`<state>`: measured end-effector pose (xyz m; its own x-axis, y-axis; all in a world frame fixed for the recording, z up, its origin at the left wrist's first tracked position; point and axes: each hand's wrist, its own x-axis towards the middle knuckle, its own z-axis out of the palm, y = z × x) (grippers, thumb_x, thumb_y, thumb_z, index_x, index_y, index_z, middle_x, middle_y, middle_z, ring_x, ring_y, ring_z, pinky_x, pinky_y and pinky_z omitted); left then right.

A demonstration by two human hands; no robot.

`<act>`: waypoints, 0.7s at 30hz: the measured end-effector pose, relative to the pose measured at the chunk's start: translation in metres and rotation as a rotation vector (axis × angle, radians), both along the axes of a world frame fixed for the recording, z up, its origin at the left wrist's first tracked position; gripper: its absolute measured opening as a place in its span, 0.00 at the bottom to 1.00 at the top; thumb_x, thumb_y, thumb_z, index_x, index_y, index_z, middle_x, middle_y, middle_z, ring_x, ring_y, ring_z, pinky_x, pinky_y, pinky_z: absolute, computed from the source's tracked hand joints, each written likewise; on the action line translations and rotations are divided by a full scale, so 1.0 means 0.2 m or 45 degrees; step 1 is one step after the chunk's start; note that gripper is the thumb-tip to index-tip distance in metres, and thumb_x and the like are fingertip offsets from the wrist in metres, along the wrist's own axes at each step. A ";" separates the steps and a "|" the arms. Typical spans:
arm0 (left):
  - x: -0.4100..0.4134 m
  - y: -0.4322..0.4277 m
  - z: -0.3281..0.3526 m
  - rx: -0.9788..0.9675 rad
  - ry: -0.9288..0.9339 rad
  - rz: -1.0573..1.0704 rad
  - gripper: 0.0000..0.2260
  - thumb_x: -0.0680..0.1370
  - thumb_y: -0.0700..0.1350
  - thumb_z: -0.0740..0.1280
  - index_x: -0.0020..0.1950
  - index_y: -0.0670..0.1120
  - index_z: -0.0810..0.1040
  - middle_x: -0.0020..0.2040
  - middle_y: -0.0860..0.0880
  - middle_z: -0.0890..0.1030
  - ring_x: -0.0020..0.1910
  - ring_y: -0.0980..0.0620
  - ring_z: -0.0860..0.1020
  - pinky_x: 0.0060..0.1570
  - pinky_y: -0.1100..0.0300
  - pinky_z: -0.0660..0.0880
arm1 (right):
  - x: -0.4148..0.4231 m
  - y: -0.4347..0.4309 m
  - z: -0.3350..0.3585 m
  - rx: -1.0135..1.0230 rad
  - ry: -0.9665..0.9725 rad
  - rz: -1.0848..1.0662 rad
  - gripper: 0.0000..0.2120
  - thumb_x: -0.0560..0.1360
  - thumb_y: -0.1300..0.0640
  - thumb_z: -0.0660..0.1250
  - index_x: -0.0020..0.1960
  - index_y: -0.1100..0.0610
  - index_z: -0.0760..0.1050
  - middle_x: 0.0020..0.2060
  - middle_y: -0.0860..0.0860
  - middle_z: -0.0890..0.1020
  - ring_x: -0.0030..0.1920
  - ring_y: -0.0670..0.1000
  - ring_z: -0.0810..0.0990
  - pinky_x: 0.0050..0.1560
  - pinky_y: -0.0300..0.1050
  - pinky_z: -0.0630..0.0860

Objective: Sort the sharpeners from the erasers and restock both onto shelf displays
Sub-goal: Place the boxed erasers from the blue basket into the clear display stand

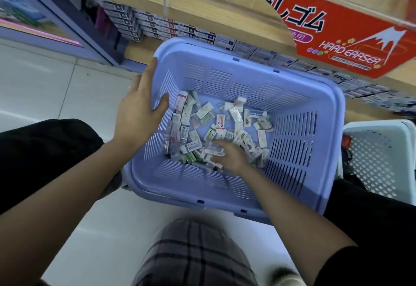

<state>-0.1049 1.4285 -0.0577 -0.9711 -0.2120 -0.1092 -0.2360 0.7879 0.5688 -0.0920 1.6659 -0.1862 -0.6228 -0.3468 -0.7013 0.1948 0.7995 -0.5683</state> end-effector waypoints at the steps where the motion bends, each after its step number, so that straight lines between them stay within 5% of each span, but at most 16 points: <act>1: 0.00 0.00 0.00 0.000 -0.009 0.003 0.29 0.80 0.46 0.62 0.78 0.47 0.53 0.70 0.41 0.67 0.46 0.34 0.75 0.38 0.48 0.70 | -0.01 0.00 0.02 -0.034 -0.050 -0.136 0.27 0.71 0.63 0.72 0.69 0.56 0.70 0.64 0.55 0.75 0.59 0.55 0.76 0.56 0.43 0.73; 6: -0.01 0.01 0.07 -0.018 -0.098 -0.018 0.30 0.80 0.45 0.62 0.78 0.46 0.52 0.70 0.39 0.64 0.47 0.36 0.74 0.41 0.50 0.68 | -0.08 0.03 0.28 -0.224 -0.246 -0.523 0.31 0.70 0.69 0.72 0.71 0.59 0.67 0.59 0.54 0.76 0.42 0.51 0.80 0.34 0.43 0.81; 8: -0.01 0.03 0.14 -0.054 -0.095 -0.051 0.29 0.79 0.44 0.64 0.77 0.42 0.54 0.71 0.37 0.61 0.59 0.35 0.71 0.52 0.47 0.70 | -0.11 0.04 0.45 -0.276 -0.205 -0.519 0.31 0.71 0.68 0.72 0.71 0.59 0.66 0.58 0.52 0.75 0.45 0.54 0.81 0.33 0.43 0.81; 10: -0.02 0.07 0.24 -0.007 -0.084 -0.073 0.27 0.79 0.45 0.64 0.75 0.40 0.58 0.71 0.37 0.60 0.67 0.37 0.66 0.62 0.48 0.65 | -0.13 0.05 0.65 -0.317 -0.101 -0.483 0.31 0.71 0.67 0.71 0.71 0.60 0.65 0.60 0.50 0.72 0.51 0.54 0.79 0.33 0.33 0.79; 13: -0.06 0.18 0.47 0.291 -0.232 -0.242 0.25 0.79 0.51 0.62 0.73 0.42 0.62 0.71 0.44 0.62 0.68 0.45 0.68 0.62 0.56 0.66 | -0.18 0.06 0.98 -0.382 0.065 -0.371 0.30 0.72 0.63 0.72 0.71 0.59 0.65 0.64 0.48 0.71 0.51 0.47 0.74 0.30 0.25 0.72; 17: -0.13 0.31 0.77 0.548 -0.372 -0.468 0.27 0.77 0.58 0.61 0.73 0.50 0.62 0.68 0.56 0.67 0.62 0.56 0.70 0.57 0.59 0.71 | -0.25 0.07 1.37 -0.475 0.281 -0.257 0.23 0.71 0.61 0.73 0.64 0.56 0.72 0.50 0.50 0.79 0.38 0.44 0.77 0.34 0.33 0.74; 21: -0.17 0.34 0.92 1.098 -0.469 -0.364 0.33 0.70 0.70 0.62 0.71 0.56 0.66 0.68 0.57 0.70 0.64 0.54 0.74 0.59 0.52 0.76 | -0.31 0.08 1.62 -0.663 0.395 -0.340 0.20 0.69 0.64 0.74 0.59 0.54 0.75 0.44 0.48 0.80 0.40 0.43 0.78 0.39 0.38 0.75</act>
